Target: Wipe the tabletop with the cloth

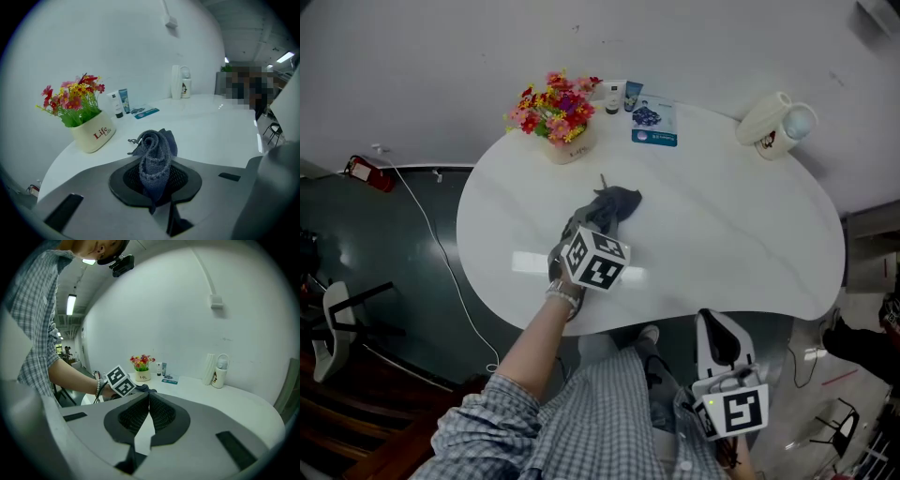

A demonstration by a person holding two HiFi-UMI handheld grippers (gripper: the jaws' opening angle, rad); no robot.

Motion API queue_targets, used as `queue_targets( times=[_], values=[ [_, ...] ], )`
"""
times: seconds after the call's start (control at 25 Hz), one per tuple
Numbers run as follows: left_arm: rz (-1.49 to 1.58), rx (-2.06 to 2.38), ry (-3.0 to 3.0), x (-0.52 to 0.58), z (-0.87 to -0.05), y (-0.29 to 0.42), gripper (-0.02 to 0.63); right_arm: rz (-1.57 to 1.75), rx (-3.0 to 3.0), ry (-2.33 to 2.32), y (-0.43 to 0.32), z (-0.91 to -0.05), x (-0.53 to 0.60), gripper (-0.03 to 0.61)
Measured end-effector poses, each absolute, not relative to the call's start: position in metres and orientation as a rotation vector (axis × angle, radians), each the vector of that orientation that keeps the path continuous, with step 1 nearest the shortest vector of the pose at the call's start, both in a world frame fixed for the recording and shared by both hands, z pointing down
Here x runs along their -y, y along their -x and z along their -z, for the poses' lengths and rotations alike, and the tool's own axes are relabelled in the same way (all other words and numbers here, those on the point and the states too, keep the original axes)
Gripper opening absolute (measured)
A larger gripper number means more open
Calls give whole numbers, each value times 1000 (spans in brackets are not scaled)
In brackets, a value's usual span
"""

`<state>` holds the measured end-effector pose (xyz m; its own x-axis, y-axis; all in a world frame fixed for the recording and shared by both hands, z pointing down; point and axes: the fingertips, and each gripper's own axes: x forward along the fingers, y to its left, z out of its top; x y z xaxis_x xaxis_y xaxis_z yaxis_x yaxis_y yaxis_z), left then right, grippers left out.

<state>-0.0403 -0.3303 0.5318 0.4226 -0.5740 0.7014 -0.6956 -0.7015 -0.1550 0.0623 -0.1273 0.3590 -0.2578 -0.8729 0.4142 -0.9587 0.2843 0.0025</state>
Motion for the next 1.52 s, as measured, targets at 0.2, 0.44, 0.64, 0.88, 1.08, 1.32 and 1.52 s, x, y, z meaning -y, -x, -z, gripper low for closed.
queue_targets(
  times=[0.2,0.44,0.64,0.88,1.08,1.32,1.52],
  values=[
    [-1159,998,-2564,284,-534,17,54,-337,2253,-1642,-64,-356,128,9],
    [-1245,821,-2645,218,-538,-1,54,-299,2302,-1599,-61,-350,129,9],
    [-1169,781,-2584,172,-541,5,54,-267,2359,-1547,-54,-346,131,9],
    [-1221,731,-2570,135,-542,23,54,-243,2430,-1467,-42,-344,132,9],
    [-1161,813,-2504,123,-531,46,54,-231,2499,-1394,-29,-343,135,9],
    [-1112,955,-2492,123,-500,73,54,-190,2568,-1307,-12,-331,136,9],
    [-1066,1064,-2495,133,-469,92,54,-123,2600,-1255,-3,-319,138,9]
  ],
)
